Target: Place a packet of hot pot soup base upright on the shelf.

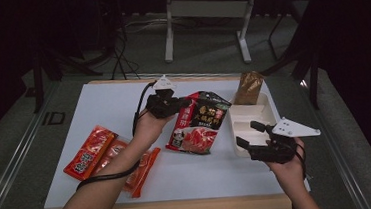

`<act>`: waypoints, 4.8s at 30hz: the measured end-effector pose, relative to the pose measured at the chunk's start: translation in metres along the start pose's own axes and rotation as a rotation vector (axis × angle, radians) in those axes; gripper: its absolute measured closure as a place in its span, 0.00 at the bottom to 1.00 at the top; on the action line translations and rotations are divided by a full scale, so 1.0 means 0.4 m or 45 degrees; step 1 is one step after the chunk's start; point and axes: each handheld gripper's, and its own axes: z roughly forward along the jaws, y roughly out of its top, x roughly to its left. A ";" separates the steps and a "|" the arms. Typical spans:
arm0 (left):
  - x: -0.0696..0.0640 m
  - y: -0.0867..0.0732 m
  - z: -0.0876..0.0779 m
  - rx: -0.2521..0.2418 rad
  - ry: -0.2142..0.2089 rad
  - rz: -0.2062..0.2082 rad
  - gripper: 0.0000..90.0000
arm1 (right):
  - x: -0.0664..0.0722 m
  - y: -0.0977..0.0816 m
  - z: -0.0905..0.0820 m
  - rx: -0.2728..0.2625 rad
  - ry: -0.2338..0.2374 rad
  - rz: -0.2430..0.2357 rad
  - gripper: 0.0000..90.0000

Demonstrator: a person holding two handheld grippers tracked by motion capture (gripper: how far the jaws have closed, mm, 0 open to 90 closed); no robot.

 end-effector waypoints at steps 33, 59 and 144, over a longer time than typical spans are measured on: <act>-0.045 -0.013 -0.060 -0.292 -0.340 -0.056 0.97 | -0.002 0.103 0.090 -0.014 0.161 0.075 0.61; -0.031 -0.006 -0.076 -0.309 -0.379 -0.057 0.63 | -0.022 0.180 0.053 -0.083 0.201 0.119 0.87; -0.088 -0.436 -0.261 -0.218 -0.179 -0.131 0.02 | -0.438 0.084 0.120 -0.110 -0.085 0.150 0.83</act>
